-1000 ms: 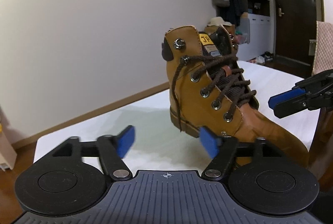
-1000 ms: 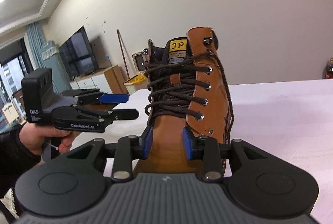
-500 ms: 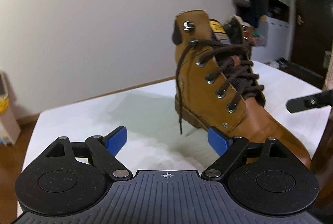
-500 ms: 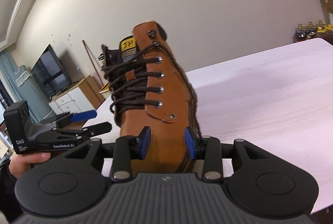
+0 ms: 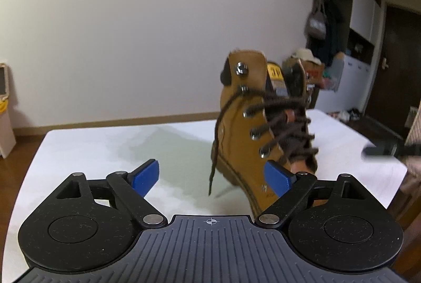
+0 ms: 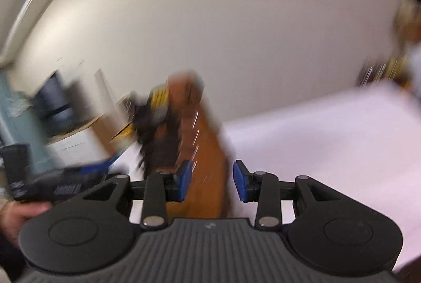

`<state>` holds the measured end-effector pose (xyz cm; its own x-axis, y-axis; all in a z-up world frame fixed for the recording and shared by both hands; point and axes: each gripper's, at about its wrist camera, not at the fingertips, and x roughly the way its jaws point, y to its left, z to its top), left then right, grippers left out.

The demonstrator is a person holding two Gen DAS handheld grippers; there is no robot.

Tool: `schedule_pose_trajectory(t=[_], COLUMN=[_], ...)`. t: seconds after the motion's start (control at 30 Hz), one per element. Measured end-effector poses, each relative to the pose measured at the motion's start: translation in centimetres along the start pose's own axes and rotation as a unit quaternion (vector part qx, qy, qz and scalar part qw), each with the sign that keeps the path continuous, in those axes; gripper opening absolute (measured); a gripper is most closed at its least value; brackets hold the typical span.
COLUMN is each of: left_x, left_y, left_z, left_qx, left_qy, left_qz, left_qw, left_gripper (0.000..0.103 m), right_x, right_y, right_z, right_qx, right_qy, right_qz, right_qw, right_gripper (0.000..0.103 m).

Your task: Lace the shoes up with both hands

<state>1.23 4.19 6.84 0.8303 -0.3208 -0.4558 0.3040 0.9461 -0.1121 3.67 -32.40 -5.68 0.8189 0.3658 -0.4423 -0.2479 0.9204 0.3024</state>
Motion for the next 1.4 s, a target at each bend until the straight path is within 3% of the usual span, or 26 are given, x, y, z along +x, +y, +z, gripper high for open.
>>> schedule_pose_trajectory(t=[0.07,0.13,0.2,0.27,0.4,0.6,0.8,0.97,1.07,1.13,1.27,1.33,1.4], left_x=[-0.1,-0.2,-0.2,-0.2,0.1,0.8,1.6,1.9,2.2,2.4,2.5,2.4,2.4], left_y=[-0.2,-0.4,-0.3,-0.2,-0.9,-0.6,-2.0,-3.0,-3.2,-3.3,-3.3,-2.8,-2.2], left_z=[0.3,0.6,0.8,0.9,0.9,1.5,1.8,1.8,2.1,2.2,2.4,2.8,3.3], left_qx=[0.003,0.008,-0.003,-0.012,0.014,0.013,0.095,0.149,0.161,0.169,0.202,0.213,0.215], left_qy=[0.001,0.007,0.005,0.005,0.004,0.016,0.022,0.009,-0.001,0.000,-0.002,-0.009,-0.014], left_qz=[-0.004,-0.018,-0.037,-0.049,-0.029,-0.072,-0.058,-0.054,-0.045,-0.043,-0.043,-0.033,-0.034], left_qw=[1.0000,0.9998,0.9993,0.9987,0.9995,0.9972,0.9936,0.9873,0.9860,0.9846,0.9783,0.9765,0.9760], left_gripper=[0.091,0.090,0.090,0.090,0.090,0.090,0.089,0.084,0.074,0.057,0.041,0.036,0.037], right_x=[-1.2,-2.0,-1.0,-0.2,0.2,1.6,2.6,2.5,2.5,2.4,2.4,2.4,2.6], right_y=[1.3,1.7,0.5,0.0,0.9,1.5,2.5,1.1,0.9,1.0,1.6,1.8,1.9], right_z=[-0.9,-1.1,-0.5,-0.6,-0.8,-0.2,-0.5,-0.1,-0.1,-0.1,0.1,0.4,0.8], right_qx=[-0.057,-0.064,-0.014,0.000,-0.029,-0.010,0.005,0.058,0.043,0.027,-0.008,-0.020,-0.022], right_qy=[-0.058,-0.095,-0.037,-0.006,-0.006,0.011,0.041,0.049,0.051,0.042,0.035,0.032,0.031], right_qz=[-0.045,-0.051,-0.010,0.007,0.020,0.058,0.072,0.086,0.066,0.057,0.057,0.061,0.062], right_qw=[0.996,0.992,0.999,1.000,0.999,0.998,0.997,0.993,0.996,0.997,0.998,0.997,0.997], right_gripper=[0.038,0.041,0.039,0.040,0.041,0.041,0.041,0.041,0.041,0.041,0.041,0.040,0.040])
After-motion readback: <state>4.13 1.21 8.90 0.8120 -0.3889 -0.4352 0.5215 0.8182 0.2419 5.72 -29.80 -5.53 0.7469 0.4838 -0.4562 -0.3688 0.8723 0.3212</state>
